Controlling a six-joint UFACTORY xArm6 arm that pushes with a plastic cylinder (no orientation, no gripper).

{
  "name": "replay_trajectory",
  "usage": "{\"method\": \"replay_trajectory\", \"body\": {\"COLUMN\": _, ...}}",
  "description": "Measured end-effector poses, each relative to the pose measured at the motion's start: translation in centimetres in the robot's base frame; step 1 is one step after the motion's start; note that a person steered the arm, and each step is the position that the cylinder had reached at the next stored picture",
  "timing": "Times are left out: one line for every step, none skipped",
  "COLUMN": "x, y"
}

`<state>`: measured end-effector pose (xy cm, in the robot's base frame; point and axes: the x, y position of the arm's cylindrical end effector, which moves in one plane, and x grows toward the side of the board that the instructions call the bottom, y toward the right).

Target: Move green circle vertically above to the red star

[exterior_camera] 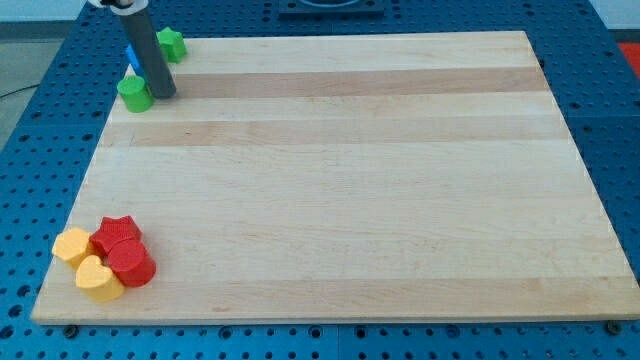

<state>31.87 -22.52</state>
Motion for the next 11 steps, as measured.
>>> {"method": "replay_trajectory", "body": {"x": 4.5, "y": -0.9}}
{"method": "replay_trajectory", "body": {"x": 9.1, "y": -6.8}}
{"method": "replay_trajectory", "body": {"x": 8.8, "y": -8.0}}
{"method": "replay_trajectory", "body": {"x": 8.1, "y": -8.0}}
{"method": "replay_trajectory", "body": {"x": 4.9, "y": -7.9}}
{"method": "replay_trajectory", "body": {"x": 3.1, "y": -8.0}}
{"method": "replay_trajectory", "body": {"x": 2.2, "y": -8.0}}
{"method": "replay_trajectory", "body": {"x": -1.7, "y": -8.0}}
{"method": "replay_trajectory", "body": {"x": -3.9, "y": -7.5}}
{"method": "replay_trajectory", "body": {"x": -2.6, "y": -4.2}}
{"method": "replay_trajectory", "body": {"x": 0.9, "y": -1.4}}
